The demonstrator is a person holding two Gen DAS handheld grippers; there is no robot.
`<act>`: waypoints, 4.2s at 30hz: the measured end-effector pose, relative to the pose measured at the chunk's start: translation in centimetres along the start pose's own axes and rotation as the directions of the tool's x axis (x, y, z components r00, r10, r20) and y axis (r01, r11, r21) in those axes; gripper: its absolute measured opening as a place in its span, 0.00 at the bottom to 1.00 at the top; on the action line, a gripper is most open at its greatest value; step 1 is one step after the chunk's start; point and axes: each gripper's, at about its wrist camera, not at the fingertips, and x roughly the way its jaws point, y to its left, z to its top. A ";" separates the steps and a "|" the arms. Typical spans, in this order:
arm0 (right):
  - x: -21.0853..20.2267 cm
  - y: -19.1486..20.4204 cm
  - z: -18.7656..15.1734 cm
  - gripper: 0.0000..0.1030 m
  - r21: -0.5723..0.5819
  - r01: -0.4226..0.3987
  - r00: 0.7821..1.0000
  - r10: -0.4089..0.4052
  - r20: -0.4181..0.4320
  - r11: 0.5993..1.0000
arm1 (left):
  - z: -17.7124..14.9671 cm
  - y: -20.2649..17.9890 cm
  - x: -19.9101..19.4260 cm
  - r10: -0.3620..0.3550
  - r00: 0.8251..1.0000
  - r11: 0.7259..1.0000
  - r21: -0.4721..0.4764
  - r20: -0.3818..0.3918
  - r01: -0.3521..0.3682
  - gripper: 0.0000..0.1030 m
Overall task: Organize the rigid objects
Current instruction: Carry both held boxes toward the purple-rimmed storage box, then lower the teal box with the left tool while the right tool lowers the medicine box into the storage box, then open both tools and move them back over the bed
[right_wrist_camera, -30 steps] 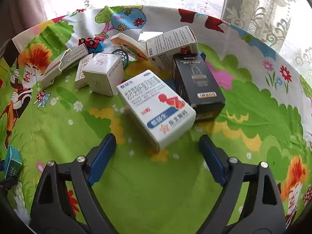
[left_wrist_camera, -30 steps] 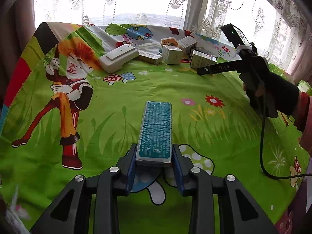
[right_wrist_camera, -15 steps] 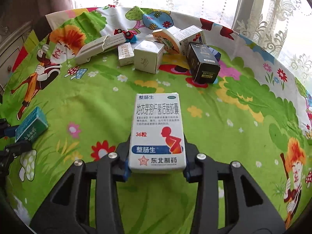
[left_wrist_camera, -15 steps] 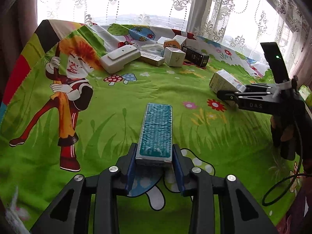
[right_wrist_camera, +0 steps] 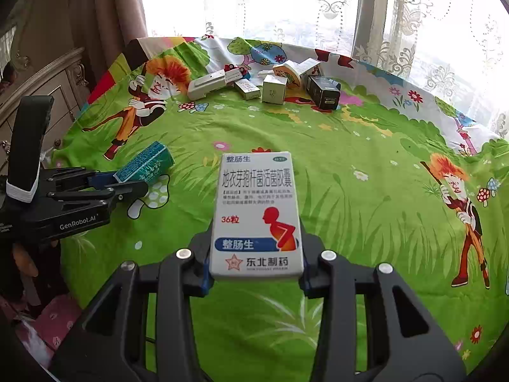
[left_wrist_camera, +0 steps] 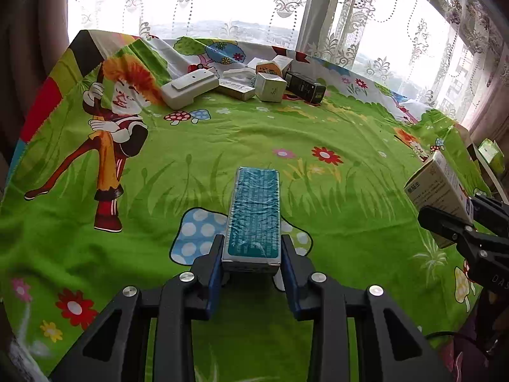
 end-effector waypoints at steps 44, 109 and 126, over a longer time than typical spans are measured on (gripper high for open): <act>-16.2 -3.6 -12.7 0.43 0.156 0.137 0.987 -0.148 0.064 0.978 | -6.6 -14.0 -9.4 -0.075 0.997 0.927 0.371 0.028 0.060 0.33; -25.9 -15.5 -23.4 0.88 0.343 0.574 0.815 -0.560 -0.148 0.744 | -9.9 -30.4 -10.5 -0.378 0.925 0.643 0.706 -0.046 0.298 0.69; -4.7 0.3 -5.2 0.88 -0.089 0.156 0.983 -0.164 -0.079 0.984 | 10.8 3.1 4.1 0.132 0.986 0.924 0.348 0.102 -0.159 0.82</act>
